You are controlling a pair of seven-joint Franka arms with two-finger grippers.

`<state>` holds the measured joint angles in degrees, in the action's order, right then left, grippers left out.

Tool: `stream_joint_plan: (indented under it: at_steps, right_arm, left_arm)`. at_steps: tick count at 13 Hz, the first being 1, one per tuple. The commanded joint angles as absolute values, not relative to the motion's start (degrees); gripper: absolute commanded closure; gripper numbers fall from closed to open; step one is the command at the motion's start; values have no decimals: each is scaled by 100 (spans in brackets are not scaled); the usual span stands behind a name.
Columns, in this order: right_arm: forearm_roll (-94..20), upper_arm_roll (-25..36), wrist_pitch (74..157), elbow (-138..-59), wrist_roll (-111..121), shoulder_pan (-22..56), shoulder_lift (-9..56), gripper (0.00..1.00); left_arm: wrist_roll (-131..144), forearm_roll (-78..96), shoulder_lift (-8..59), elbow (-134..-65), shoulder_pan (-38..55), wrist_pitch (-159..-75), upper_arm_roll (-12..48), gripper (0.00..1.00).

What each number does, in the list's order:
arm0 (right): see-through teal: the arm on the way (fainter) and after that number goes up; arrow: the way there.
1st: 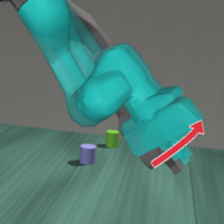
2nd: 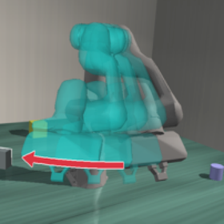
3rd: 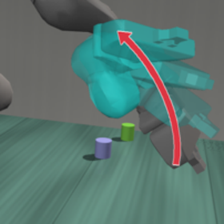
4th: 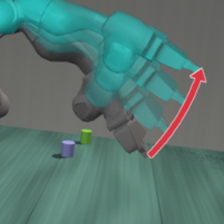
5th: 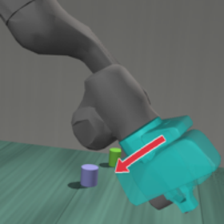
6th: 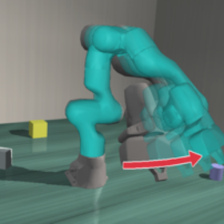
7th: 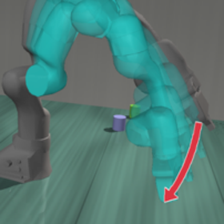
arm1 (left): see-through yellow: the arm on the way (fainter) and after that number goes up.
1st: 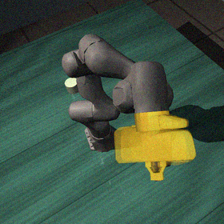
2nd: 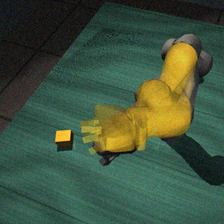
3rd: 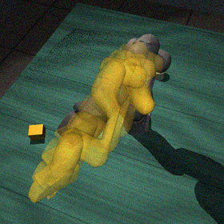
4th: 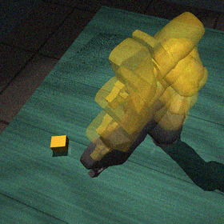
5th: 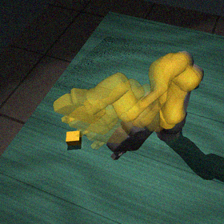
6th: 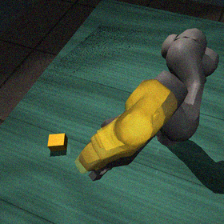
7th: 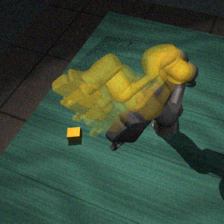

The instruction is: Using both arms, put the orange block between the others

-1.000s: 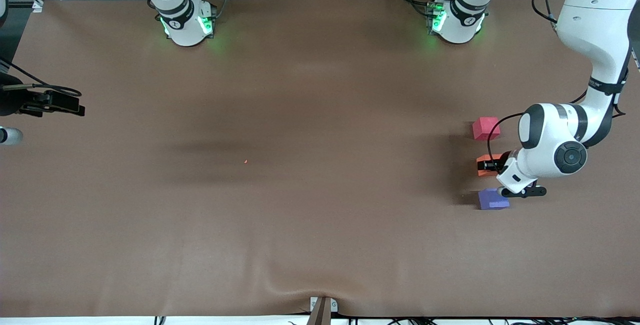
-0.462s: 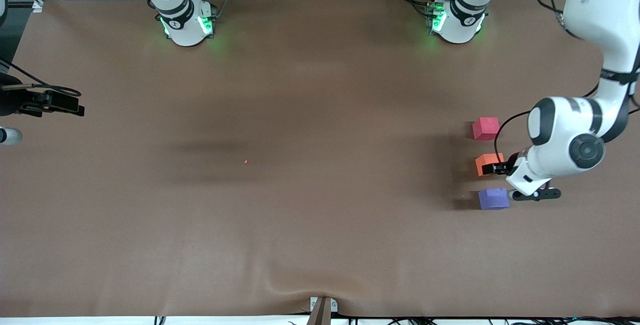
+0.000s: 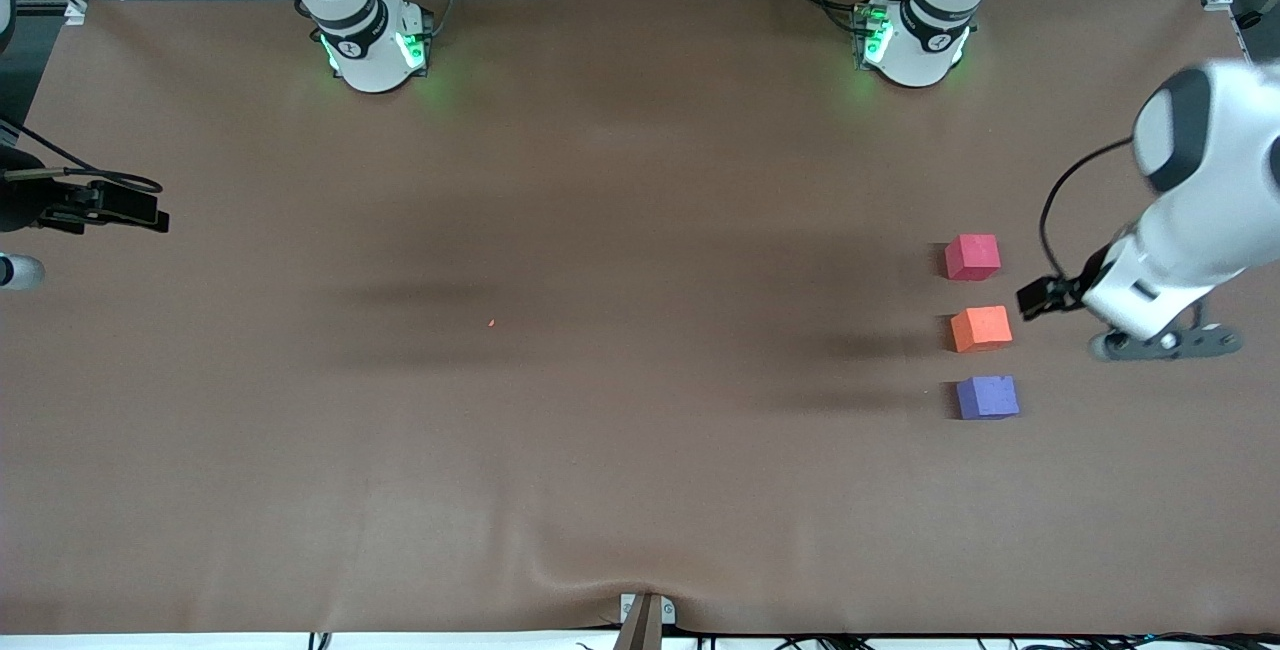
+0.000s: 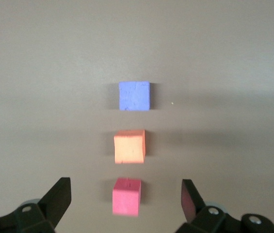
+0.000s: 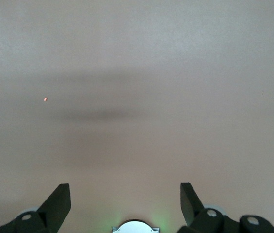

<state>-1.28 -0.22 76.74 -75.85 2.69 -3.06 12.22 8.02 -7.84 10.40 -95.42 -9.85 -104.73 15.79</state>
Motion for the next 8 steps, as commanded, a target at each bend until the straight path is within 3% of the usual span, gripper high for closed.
stream_joint_plan:
  at_steps: [1, 6, 8]
  right_arm:
    - [-141, -35, 7646, -7541, 202, -308, 1195, 0]
    - [-141, -35, 7646, -7541, 202, -308, 1195, 0]
    - [-141, -35, 7646, -7541, 202, -299, 1195, 0]
  left_arm:
    - [791, -581, 994, -8764, -1037, -9495, 1845, 0]
    - [449, -149, 317, -8736, -1002, -8877, 1741, 0]
    - [439, -167, 308, -8597, -260, -8702, 1138, 0]
